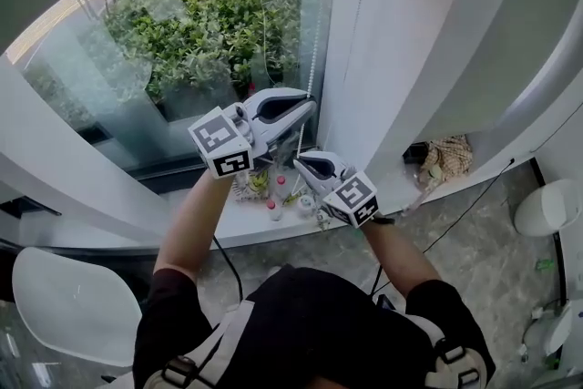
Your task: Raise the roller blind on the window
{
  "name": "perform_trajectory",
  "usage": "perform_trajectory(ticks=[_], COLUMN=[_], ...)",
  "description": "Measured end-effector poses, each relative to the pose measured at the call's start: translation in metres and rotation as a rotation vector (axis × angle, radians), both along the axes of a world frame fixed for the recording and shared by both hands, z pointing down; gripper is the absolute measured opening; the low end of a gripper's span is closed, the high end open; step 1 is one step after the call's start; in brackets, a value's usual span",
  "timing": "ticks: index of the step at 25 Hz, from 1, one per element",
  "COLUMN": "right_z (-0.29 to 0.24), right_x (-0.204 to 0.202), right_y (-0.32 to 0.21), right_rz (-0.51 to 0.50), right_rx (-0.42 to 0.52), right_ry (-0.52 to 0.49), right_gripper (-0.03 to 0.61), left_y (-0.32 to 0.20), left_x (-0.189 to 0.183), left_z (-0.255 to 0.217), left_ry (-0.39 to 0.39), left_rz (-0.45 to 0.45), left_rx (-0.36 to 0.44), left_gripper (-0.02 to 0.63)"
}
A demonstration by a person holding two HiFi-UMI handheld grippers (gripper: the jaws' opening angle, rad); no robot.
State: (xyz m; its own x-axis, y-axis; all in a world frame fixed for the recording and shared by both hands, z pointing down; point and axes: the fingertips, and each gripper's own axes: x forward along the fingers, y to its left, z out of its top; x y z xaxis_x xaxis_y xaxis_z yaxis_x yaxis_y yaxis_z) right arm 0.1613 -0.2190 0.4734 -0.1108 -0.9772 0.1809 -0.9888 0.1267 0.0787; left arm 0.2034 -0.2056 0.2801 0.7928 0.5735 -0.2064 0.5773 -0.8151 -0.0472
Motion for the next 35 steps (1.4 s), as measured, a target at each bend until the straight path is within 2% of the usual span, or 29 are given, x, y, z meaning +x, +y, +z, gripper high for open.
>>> perform_trajectory(ticks=[3, 7, 9, 11, 12, 13, 15, 21, 25, 29, 35], right_z=[0.054, 0.131, 0.142, 0.133, 0.122, 0.107, 0.068, -0.067, -0.141, -0.177, -0.227], right_x=[-0.007, -0.026, -0.03, -0.028, -0.024, -0.019, -0.007, 0.016, 0.021, 0.03, 0.029], right_y=[0.005, 0.019, 0.025, 0.028, 0.03, 0.032, 0.036, 0.033, 0.016, -0.005, -0.021], right_rz=[0.007, -0.027, -0.049, -0.061, -0.057, -0.046, -0.013, 0.054, 0.062, 0.051, 0.009], right_rx=[-0.129, -0.337, -0.372, -0.364, -0.345, -0.314, -0.222, 0.104, 0.31, 0.368, 0.442], right_ry=[-0.019, -0.024, -0.001, 0.0, -0.008, -0.017, -0.02, 0.066, -0.018, -0.073, -0.045], right_gripper=[0.006, 0.006, 0.009, 0.019, 0.072, 0.097, 0.104, 0.137, 0.147, 0.147, 0.13], left_y=[-0.007, 0.001, 0.0, -0.008, -0.011, -0.014, -0.02, -0.027, -0.027, -0.026, -0.03], left_x=[0.0, -0.006, -0.007, -0.007, -0.006, -0.006, -0.005, -0.007, -0.011, -0.014, -0.017], left_z=[0.056, 0.134, 0.147, 0.146, 0.144, 0.143, 0.142, 0.142, 0.143, 0.141, 0.14], left_ry=[-0.078, -0.184, -0.2, -0.197, -0.195, -0.195, -0.19, -0.166, -0.166, -0.162, -0.16], left_rz=[-0.022, -0.026, -0.036, -0.058, -0.069, -0.077, -0.085, -0.089, -0.087, -0.089, -0.103], left_rx=[-0.057, -0.095, -0.14, -0.16, -0.154, -0.149, -0.162, -0.224, -0.24, -0.224, -0.213], left_gripper=[0.011, 0.011, 0.011, 0.011, 0.01, 0.011, 0.011, 0.011, 0.011, 0.009, 0.009])
